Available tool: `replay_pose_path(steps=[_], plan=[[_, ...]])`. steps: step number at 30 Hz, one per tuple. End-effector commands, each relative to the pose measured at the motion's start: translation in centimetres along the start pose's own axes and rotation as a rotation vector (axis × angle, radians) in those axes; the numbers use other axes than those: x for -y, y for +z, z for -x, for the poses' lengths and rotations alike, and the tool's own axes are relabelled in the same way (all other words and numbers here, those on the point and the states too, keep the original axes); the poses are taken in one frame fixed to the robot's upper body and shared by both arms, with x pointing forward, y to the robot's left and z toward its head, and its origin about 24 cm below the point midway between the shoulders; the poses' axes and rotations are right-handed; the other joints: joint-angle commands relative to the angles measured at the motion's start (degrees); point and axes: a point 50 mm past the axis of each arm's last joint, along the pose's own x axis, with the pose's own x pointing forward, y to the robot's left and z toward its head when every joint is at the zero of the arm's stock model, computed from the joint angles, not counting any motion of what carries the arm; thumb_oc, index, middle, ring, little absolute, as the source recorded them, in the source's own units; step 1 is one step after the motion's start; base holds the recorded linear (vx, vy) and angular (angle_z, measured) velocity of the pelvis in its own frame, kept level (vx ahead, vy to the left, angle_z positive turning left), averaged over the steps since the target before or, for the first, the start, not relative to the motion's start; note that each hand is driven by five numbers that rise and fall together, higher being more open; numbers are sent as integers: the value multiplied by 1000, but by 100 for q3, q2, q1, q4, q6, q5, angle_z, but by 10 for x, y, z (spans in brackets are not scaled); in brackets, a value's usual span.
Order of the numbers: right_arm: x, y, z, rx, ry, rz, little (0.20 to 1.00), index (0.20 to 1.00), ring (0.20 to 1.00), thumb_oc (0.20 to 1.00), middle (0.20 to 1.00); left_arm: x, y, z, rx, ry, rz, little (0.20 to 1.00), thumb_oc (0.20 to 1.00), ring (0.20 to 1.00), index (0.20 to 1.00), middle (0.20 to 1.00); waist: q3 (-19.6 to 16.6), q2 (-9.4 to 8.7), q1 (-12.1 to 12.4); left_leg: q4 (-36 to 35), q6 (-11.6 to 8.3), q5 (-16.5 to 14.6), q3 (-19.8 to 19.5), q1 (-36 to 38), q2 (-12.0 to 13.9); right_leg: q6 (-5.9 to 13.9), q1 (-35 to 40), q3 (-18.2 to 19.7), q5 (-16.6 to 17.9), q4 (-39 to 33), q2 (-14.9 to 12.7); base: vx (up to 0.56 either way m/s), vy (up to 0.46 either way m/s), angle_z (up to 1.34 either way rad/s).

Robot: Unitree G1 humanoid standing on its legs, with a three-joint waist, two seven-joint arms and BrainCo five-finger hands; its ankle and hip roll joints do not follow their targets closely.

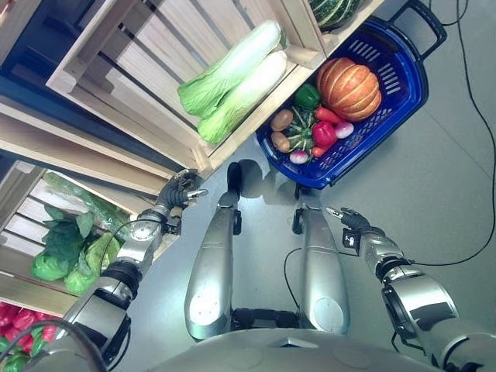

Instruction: Pick up fruits and vegetables into the basket

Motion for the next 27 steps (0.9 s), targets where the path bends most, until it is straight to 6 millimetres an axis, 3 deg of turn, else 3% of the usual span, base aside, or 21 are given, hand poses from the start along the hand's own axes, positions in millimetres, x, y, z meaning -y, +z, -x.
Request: replay_pose_path(steps=[1, 11, 27], plan=[[11, -4, 2, 1, -29, 25, 1000, 1000, 1000, 1000, 1000, 39, 90, -23, 404, -245, 28, 1000, 1000, 1000, 1000, 1000, -180, 58, -75, 463, 81, -439, 98, -230, -91, -79, -28, -156, -349, 797, 156, -11, -12, 7], [13, -5, 2, 6, -34, 2, 1000, 1000, 1000, 1000, 1000, 49, 100, -19, 387, -357, -28, 1000, 1000, 1000, 1000, 1000, -180, 102, -15, 404, 96, -448, 71, -185, -139, -73, 67, -250, -326, 687, 82, 5, -27, 9], [18, -4, 3, 4, -41, -19, 1000, 1000, 1000, 1000, 1000, 55, 62, -4, 185, -539, -180, 1000, 1000, 1000, 1000, 1000, -180, 159, 36, 346, 126, -452, 41, -73, -167, -91, 214, -354, -370, 669, 75, 10, -7, -1]])
